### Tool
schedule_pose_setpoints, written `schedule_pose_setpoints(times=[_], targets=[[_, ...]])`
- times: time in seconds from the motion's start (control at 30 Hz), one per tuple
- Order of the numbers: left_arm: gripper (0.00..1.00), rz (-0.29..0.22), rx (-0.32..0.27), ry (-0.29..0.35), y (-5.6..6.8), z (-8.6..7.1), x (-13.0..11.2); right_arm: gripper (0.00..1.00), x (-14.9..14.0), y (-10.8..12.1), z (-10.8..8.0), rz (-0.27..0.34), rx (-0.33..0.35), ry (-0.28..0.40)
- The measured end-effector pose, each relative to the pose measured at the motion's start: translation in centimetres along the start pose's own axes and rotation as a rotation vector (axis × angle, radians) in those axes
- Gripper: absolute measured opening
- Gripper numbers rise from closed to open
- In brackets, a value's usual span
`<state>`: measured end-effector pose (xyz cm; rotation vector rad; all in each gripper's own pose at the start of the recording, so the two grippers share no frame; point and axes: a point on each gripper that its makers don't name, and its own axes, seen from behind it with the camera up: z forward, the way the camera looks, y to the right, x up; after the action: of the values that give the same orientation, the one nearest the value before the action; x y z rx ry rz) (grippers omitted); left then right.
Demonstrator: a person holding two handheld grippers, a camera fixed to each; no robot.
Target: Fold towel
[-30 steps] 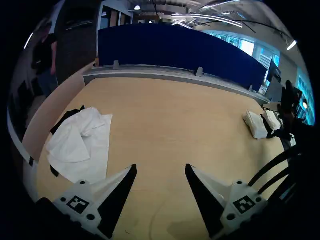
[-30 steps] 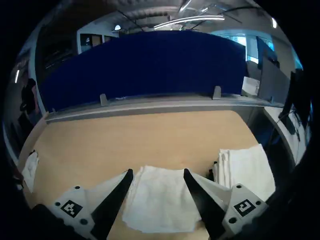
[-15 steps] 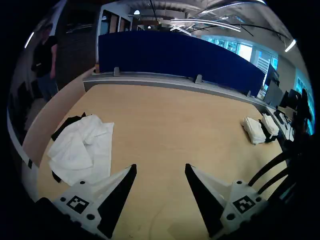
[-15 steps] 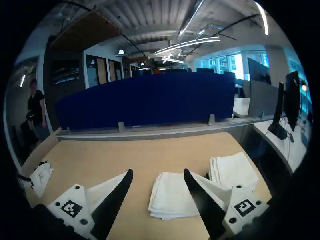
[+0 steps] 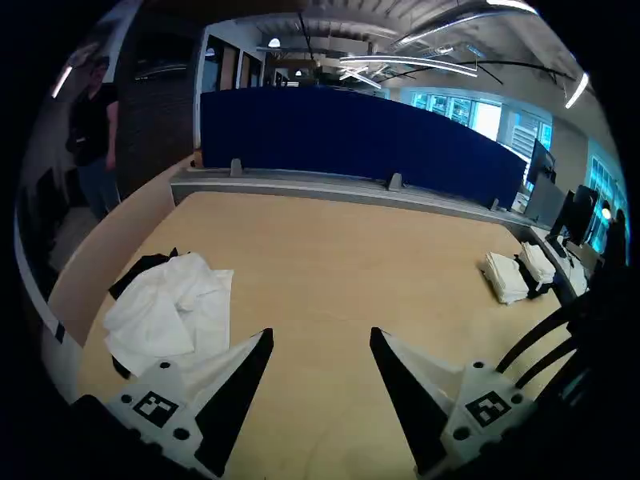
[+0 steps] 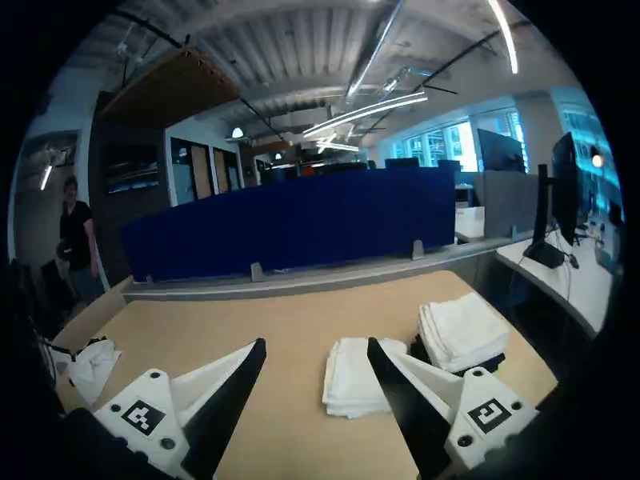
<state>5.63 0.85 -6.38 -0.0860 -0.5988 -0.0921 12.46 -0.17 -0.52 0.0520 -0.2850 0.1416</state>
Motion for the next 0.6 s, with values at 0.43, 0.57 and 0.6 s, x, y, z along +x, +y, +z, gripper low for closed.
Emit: schedule_pose_setpoints(times=[0.43,0.57,0.6], targets=[[0.89,-0.005,0.010,0.045,-1.2,-1.0,1.4,0.98,0.0,-1.8,-1.5,0.000,0.013,0.028],[0.90,-0.007,0.009,0.061,-1.2,-1.2,1.8,0.98,0.5,-1.9,-1.8,-0.003,0.016,0.036],[0.90,-0.007,0.007,0.065,-1.2,-1.2,2.0,0.98,0.5,-1.9,-1.9,-0.003,0.016,0.037]])
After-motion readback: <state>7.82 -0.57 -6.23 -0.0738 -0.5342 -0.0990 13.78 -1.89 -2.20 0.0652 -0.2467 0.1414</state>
